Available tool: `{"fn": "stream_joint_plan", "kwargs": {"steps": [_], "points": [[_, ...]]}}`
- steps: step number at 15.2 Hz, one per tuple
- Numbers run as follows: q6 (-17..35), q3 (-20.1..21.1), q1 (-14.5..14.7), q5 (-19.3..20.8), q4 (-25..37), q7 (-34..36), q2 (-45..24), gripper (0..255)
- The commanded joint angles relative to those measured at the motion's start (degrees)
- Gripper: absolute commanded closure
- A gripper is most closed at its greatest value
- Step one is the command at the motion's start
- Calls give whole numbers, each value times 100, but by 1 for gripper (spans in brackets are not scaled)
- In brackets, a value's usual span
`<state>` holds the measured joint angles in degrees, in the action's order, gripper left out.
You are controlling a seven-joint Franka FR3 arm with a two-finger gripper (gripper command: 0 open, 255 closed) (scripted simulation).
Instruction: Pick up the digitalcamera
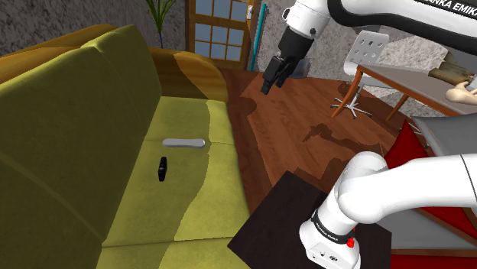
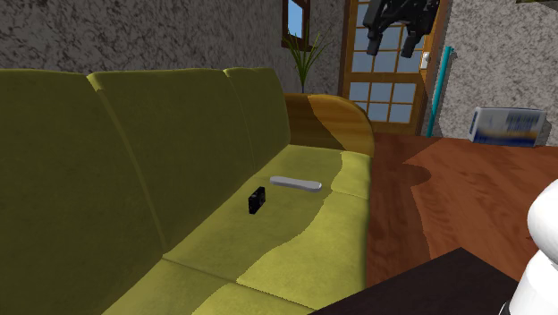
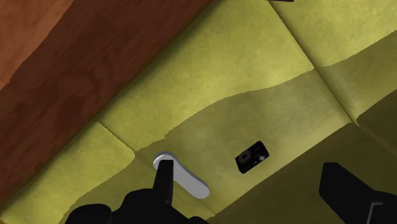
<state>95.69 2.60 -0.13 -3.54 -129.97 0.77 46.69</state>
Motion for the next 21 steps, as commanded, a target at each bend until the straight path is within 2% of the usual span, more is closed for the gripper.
{"fn": "stream_joint_plan", "kwargs": {"steps": [1, 7, 13, 21], "points": [[0, 0, 0, 0, 0, 0, 0, 0], [893, 619, -117, -220, -364, 969, -640, 0], [1767, 1228, -275, -302, -420, 1960, -1579, 0], [2781, 1970, -567, 20, -26, 3429, -3209, 0]]}}
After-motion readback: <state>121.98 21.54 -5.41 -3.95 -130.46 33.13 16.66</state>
